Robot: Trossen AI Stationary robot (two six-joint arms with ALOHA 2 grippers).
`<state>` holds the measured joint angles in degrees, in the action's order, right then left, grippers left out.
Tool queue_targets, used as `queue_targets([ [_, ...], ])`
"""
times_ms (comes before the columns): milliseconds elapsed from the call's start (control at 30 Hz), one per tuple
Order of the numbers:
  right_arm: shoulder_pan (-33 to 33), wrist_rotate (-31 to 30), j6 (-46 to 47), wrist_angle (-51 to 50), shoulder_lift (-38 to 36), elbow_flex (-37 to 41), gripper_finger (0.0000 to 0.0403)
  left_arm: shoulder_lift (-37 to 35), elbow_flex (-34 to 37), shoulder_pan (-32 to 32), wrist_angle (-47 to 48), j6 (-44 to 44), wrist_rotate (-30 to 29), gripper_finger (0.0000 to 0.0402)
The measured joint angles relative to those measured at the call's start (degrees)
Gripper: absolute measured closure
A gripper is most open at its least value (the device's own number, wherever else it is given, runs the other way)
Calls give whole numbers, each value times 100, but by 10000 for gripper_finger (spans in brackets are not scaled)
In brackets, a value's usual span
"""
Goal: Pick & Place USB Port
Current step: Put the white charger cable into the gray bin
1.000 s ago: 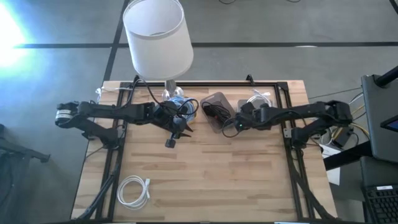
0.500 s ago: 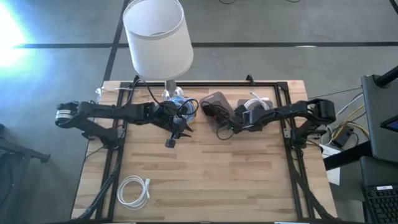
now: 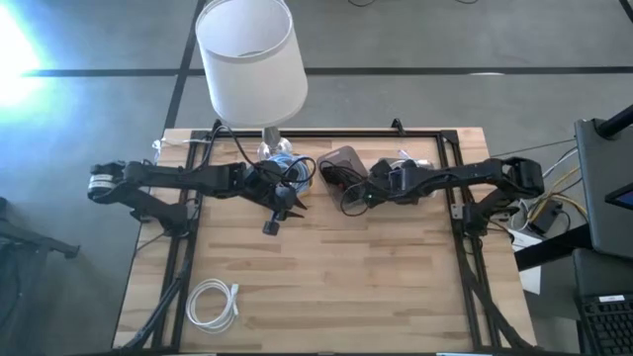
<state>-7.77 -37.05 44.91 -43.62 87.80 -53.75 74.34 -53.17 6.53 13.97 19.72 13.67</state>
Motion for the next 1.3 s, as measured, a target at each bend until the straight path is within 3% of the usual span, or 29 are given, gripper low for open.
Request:
queue_targets([
  [233, 73, 465, -191, 8, -119, -112, 239, -1, 0, -3, 116, -365, 6, 291],
  [433, 324, 608, -208, 10, -119, -114, 246, 0, 0, -214, 804, -455, 33, 291],
  [1067, 856, 639, -481, -35, -226, -74, 250, 0, 12, -1993, 2914, -3021, -130, 291],
  [1167, 863, 1077, -462, -42, -228, -38, 250, 0, 135, -2258, 2846, -3350, -149, 291],
  [1300, 888, 1742, -464, -35, -228, 25, 246, 0, 463, -2597, 2759, -3912, -592, 291],
])
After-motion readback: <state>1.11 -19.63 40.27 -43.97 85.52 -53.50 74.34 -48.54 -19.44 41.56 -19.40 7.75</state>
